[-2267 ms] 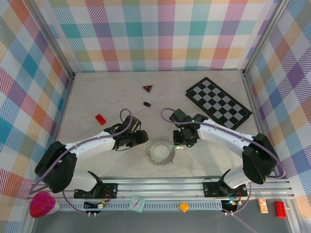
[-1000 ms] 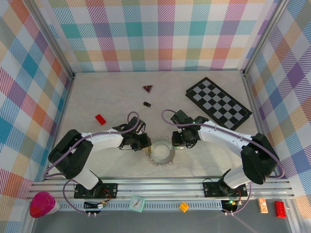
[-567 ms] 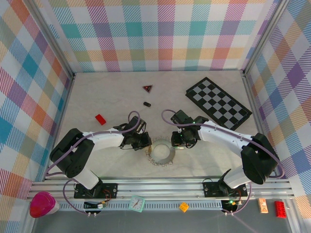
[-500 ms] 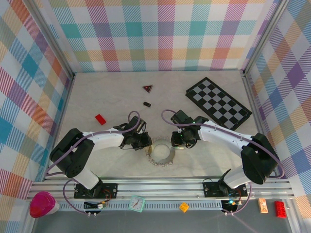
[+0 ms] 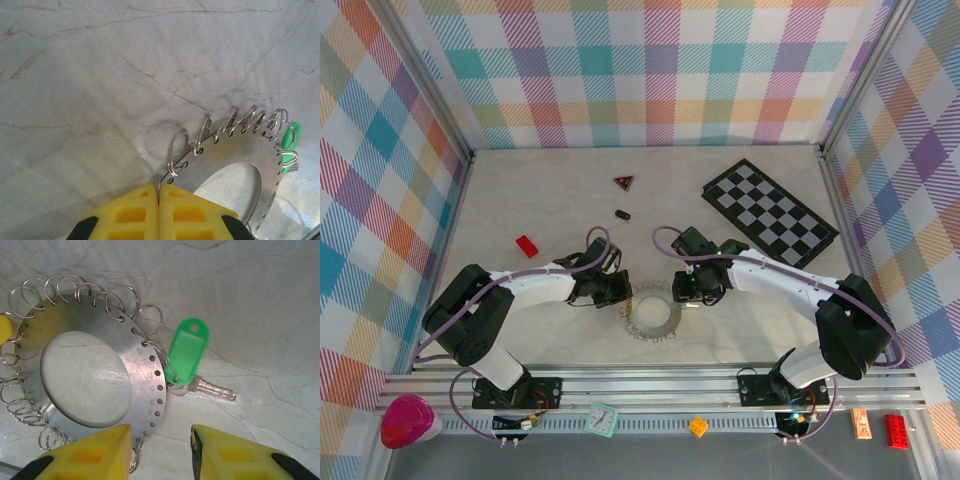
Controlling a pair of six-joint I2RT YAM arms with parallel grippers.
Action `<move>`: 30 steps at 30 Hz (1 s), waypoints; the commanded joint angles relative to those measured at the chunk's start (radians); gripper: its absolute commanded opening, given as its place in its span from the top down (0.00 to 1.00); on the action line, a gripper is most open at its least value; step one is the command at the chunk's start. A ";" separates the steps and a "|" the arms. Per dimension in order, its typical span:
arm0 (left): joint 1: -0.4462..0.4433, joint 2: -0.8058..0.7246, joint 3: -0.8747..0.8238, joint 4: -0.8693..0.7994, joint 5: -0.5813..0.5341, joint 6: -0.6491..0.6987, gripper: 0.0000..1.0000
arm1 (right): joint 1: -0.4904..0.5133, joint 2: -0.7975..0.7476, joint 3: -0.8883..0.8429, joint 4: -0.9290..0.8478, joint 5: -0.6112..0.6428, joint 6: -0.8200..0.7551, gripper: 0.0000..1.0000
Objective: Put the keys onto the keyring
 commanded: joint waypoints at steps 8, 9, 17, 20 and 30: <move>-0.026 -0.133 0.102 -0.133 -0.081 0.320 1.00 | -0.024 -0.114 -0.031 0.021 0.025 -0.022 0.63; -0.031 -0.144 0.111 -0.164 -0.083 0.347 1.00 | -0.030 -0.128 -0.036 0.032 0.024 -0.027 0.63; -0.044 -0.259 0.209 -0.288 -0.095 0.653 1.00 | -0.109 -0.248 -0.045 0.145 0.025 -0.134 0.63; -0.044 -0.283 0.259 -0.334 -0.086 0.797 1.00 | -0.112 -0.289 -0.055 0.226 0.022 -0.220 0.64; -0.044 -0.355 0.288 -0.342 -0.018 1.005 1.00 | -0.112 -0.400 -0.201 0.627 -0.243 -0.581 0.59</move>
